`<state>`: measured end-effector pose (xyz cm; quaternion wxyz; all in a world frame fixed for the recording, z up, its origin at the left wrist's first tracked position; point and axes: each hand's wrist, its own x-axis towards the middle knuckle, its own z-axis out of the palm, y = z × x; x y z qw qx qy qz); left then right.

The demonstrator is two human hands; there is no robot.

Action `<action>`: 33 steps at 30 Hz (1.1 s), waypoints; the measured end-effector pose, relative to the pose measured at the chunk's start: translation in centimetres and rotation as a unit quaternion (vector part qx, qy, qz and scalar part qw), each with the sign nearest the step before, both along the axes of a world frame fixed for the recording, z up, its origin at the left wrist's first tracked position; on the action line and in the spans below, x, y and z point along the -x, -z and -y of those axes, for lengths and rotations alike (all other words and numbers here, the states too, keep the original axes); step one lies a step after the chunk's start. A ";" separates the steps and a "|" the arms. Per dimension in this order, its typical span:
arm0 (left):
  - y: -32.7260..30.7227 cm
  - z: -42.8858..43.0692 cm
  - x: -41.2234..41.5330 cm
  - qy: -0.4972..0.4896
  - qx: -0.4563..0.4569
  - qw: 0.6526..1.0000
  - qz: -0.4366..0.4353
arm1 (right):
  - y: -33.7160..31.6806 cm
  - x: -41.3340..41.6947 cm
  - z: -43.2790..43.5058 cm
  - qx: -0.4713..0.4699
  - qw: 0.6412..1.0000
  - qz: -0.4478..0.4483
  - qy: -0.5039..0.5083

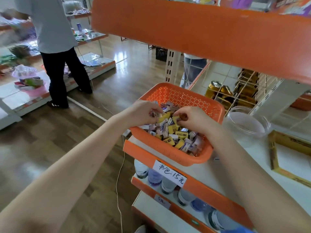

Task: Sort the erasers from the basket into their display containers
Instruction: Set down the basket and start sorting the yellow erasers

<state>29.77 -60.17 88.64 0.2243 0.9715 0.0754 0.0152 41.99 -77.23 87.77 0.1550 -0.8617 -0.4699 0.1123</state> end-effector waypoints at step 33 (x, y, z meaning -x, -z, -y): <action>1.0 0.5 -0.2 -0.085 -0.014 0.990 0.109 | -0.7 0.8 0.4 -0.136 0.987 -0.050 0.072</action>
